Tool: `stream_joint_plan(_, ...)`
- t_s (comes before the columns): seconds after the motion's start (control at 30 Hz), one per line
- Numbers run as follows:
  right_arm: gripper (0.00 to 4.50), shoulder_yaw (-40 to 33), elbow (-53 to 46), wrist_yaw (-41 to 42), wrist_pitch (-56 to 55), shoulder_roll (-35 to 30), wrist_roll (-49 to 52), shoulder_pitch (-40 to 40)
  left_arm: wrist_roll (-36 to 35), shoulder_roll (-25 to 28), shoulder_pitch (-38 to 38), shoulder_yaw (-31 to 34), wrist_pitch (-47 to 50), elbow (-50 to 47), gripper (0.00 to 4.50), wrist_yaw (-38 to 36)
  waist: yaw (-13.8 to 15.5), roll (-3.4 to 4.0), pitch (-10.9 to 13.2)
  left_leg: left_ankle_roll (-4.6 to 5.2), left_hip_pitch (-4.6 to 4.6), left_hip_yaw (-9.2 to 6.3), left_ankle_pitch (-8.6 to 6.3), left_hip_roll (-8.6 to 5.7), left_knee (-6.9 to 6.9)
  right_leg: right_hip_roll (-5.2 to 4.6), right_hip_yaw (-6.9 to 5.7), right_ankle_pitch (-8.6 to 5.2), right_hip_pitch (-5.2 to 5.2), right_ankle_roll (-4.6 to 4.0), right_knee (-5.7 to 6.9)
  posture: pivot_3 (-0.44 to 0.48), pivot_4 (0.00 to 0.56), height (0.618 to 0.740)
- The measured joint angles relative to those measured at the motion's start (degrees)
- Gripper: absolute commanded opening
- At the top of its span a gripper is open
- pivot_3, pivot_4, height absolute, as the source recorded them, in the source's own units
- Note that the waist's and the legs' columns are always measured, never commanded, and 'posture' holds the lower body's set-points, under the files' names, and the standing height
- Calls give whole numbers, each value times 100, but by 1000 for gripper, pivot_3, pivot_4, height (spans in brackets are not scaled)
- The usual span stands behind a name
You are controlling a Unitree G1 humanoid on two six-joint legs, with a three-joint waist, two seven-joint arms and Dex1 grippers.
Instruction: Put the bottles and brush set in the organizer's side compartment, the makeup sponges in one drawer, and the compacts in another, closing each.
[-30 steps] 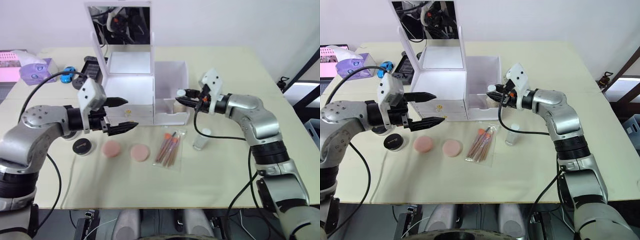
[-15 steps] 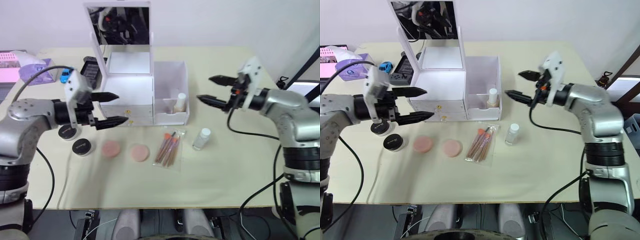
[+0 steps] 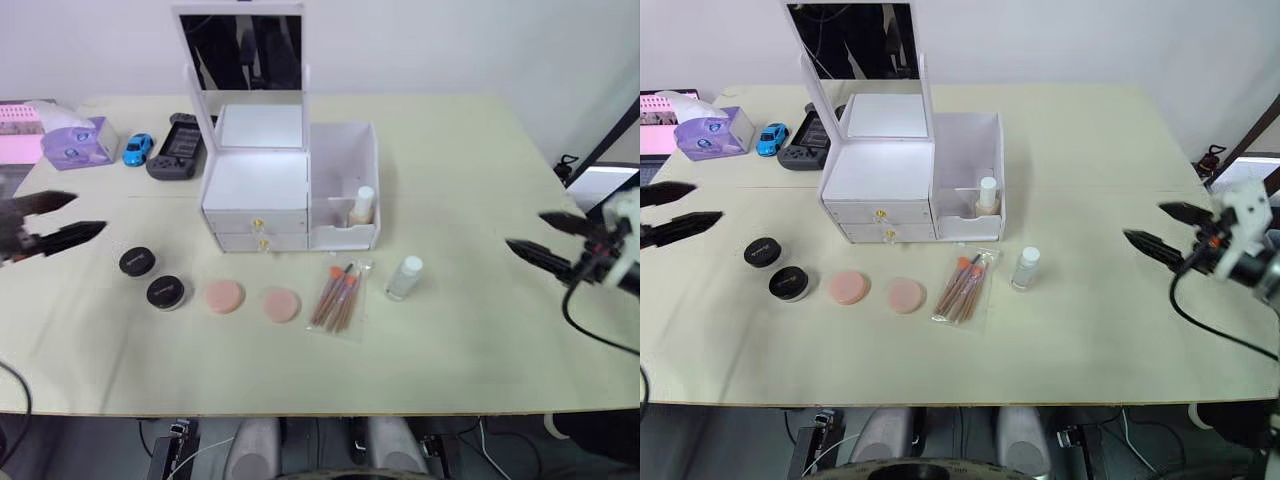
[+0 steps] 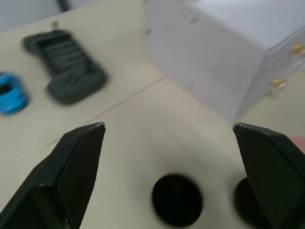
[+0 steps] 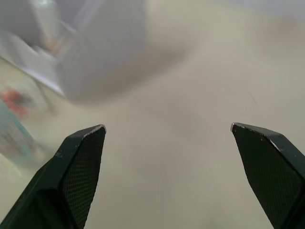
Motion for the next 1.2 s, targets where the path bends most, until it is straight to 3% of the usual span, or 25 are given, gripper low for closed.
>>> stream_joint_plan(0.3,4452,16,54,6,-163,-42,17,-250,206,-201,-472,-23,-407,268,4500,-242,-17,-1,1,0,13,3,0,12,-1,15,9,4,-5,-2,19,0,150,739)
stream_joint_plan(0.4,4452,98,-313,106,165,-256,244,-471,46,-310,-590,-136,1,-614,4500,-441,4,0,2,-2,7,6,1,12,2,14,14,12,-4,-10,17,0,150,739)
stream_joint_plan(0.5,4452,240,-1179,223,577,-481,569,-584,-463,-544,-605,-268,813,-2128,4500,-523,13,-3,1,-2,7,6,1,11,0,13,16,16,0,9,11,0,150,739)
stream_joint_plan(0.67,4452,854,-2436,186,1342,-503,1025,-554,-1241,-993,-660,-757,2162,-4162,4500,-231,-15,-5,1,-2,5,9,1,11,0,14,22,16,-2,14,8,0,150,739)
stream_joint_plan(0.87,4452,1348,-3209,-521,1903,-181,1208,-717,-1421,-1323,-731,-1406,2875,-5170,4500,42,-6,-9,1,-2,12,6,1,11,4,18,23,2,0,2,12,0,150,739)
stream_joint_plan(1.07,4452,1987,-3182,-1065,1998,247,966,-767,-1393,-1493,-781,-1759,2946,-5416,4500,126,-3,-14,5,-2,4,6,1,6,7,18,31,8,-2,-9,6,0,150,739)
stream_joint_plan(1.13,3930,2088,-3184,-1135,1998,337,949,-782,-1398,-1517,-781,-1800,3010,-5551,4500,174,-3,-15,5,-1,2,5,0,6,4,19,31,6,-3,-6,4,0,150,739)
stream_joint_plan(1.2,3930,2255,-3186,-1180,1974,407,849,-773,-1398,-1537,-781,-1811,3046,-5635,4500,237,-3,-15,5,-1,2,5,0,6,2,19,31,6,-3,-4,4,0,150,739)
